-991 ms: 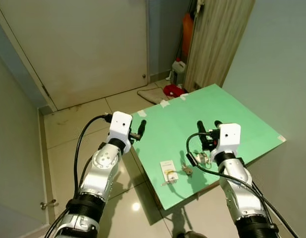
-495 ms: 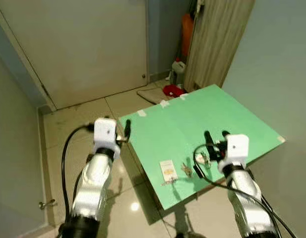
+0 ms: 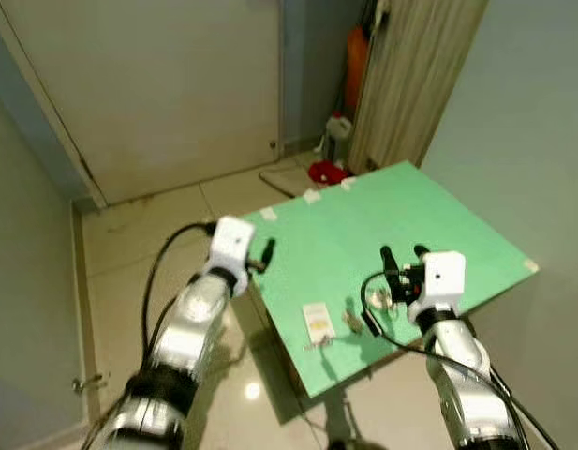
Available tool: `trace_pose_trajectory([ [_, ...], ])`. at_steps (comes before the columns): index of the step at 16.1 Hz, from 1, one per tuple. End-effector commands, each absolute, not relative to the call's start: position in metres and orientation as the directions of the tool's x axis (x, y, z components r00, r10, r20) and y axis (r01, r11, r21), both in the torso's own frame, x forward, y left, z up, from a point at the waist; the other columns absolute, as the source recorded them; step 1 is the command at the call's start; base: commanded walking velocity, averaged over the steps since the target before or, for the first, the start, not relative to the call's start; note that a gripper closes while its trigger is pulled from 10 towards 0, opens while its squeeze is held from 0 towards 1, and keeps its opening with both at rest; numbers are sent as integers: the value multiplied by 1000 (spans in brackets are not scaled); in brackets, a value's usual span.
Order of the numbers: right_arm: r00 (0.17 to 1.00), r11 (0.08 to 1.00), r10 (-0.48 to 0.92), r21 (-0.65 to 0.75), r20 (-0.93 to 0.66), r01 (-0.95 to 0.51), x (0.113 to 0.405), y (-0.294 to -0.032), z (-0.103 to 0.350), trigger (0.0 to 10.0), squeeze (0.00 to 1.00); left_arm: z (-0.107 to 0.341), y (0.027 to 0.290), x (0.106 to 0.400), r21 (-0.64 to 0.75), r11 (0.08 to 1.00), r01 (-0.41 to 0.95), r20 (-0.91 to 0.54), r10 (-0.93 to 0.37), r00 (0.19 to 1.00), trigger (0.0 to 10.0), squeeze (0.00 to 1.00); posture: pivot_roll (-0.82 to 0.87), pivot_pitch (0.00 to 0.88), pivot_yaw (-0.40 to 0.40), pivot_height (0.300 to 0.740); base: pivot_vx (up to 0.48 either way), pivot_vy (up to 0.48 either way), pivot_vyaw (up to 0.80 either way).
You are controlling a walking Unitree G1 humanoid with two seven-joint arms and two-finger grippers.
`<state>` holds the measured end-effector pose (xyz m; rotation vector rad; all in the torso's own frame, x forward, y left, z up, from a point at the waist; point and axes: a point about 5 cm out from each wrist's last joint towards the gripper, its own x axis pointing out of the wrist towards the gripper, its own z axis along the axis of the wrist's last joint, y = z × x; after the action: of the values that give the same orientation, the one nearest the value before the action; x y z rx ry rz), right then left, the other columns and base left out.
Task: Hang keys on a hook
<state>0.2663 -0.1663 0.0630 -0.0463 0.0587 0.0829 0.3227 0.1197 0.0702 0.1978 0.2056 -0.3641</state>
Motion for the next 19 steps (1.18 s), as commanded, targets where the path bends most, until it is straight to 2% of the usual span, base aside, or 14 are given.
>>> trace_pose_trajectory([
  [1, 996, 994, 84, -63, -37, -86, 269, -166, 71, 10000, 0, 66, 118, 324, 185, 889, 419, -273, -363, 891, 10000, 0, -143, 0, 31, 740, 0, 0, 0],
  [4, 998, 996, 62, -67, -29, -64, 270, -170, 74, 10000, 0, 72, 105, 324, 161, 879, 449, -220, -411, 885, 10000, 0, -173, 0, 56, 740, 0, 0, 0],
  [9, 995, 994, 88, -62, -39, -90, 271, -163, 73, 10000, 0, 72, 90, 318, 129, 885, 448, -174, -424, 889, 10000, 0, -160, 0, 59, 740, 198, -411, 0],
  [15, 992, 991, 116, -65, -47, -119, 275, -157, 72, 10000, 0, 67, 92, 315, 111, 882, 459, -192, -434, 880, 10000, 0, -136, 0, 48, 740, 249, -407, 0],
  [19, 988, 987, 144, -67, -58, -148, 276, -152, 70, 10000, 0, 65, 94, 315, 94, 894, 438, -200, -414, 888, 10000, 0, -125, 0, 44, 740, 0, 0, 0],
])
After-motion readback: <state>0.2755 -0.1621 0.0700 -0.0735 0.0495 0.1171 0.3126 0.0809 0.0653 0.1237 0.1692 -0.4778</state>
